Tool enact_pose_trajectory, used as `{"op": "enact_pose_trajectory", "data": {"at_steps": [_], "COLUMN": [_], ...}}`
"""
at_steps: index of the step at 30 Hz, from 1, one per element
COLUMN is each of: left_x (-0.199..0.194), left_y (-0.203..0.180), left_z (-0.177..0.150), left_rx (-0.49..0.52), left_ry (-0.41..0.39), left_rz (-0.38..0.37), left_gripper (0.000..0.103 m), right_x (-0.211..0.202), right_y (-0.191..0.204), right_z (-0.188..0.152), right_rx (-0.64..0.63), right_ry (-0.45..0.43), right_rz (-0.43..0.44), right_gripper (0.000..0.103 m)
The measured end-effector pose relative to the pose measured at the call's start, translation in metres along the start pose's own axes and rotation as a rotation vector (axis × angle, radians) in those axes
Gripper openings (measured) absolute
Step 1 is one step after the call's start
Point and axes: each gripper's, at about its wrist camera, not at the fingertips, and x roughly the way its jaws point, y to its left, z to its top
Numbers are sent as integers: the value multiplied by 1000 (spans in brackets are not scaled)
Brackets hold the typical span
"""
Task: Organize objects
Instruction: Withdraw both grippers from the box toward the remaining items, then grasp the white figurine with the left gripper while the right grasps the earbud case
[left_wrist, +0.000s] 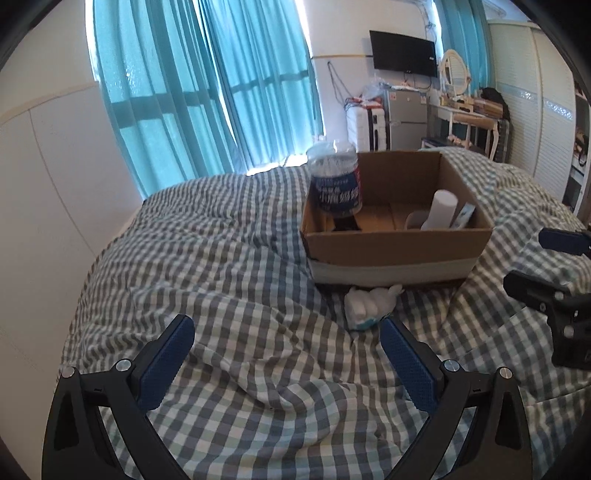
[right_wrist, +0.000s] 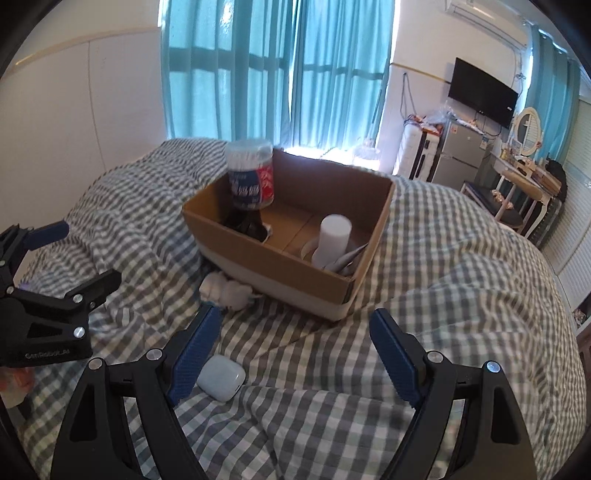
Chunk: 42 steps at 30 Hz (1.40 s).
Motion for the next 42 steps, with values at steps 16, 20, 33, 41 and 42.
{"op": "enact_pose_trajectory", "data": {"at_steps": [16,20,33,41,42], "left_x": [52,53,55,71,76], "left_y": [22,30,25,-21,-28], "left_z": [-37,-39,-40,-4,-1], "left_rx": [-117,-157,-149,-80,-69], "left_ry": [176,181,204,190,193], "left_rz": [32,22,21,-73,-85], "left_gripper": [103,103,103,103,103], "right_x": [82,103,74,49,49], "right_y": [56,72,41,-27,-33], "right_z": [-44,-53,-48,-10,-8], "right_rx": [-142,-193,-81,-27,-23], "right_ry": [211,278,171,89,85], "right_rz": [132,165,161,51,32], "right_gripper": [82,67,58,58,58]}}
